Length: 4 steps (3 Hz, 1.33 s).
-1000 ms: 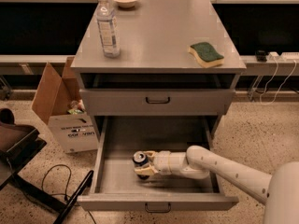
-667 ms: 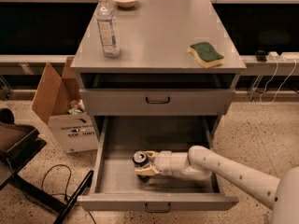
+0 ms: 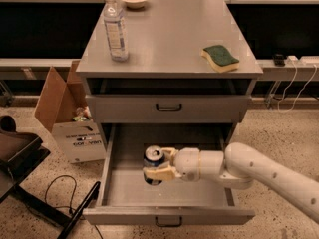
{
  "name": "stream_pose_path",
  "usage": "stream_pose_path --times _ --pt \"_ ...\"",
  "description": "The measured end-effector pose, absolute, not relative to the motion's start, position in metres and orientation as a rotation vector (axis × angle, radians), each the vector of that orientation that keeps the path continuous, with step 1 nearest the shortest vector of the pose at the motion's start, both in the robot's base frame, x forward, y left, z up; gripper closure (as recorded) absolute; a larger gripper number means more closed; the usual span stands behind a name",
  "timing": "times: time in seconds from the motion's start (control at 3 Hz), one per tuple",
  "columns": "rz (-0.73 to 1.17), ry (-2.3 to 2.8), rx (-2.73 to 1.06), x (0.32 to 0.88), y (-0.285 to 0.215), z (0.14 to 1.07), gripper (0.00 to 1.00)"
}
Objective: Pick pepsi can from middle drawer and place on counter
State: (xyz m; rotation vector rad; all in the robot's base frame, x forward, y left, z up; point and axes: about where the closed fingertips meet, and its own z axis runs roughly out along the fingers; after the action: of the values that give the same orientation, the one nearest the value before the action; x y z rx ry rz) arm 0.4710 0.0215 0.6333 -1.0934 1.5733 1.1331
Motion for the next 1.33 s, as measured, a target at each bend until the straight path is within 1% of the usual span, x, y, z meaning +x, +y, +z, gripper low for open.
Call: stream_pose_path --times 0.33,0.67,1.0,1.33 --pt "1.111 1.62 -1.004 0.477 0.008 0.735 1.0" --pt "0.993 1.66 -0.945 0.511 -0.004 0.836 1.0" --pt "0.839 1.664 -0.853 0.561 -0.011 0.919 1.0" --pt "0.703 1.664 -0.767 0.61 -0.015 0.96 1.0"
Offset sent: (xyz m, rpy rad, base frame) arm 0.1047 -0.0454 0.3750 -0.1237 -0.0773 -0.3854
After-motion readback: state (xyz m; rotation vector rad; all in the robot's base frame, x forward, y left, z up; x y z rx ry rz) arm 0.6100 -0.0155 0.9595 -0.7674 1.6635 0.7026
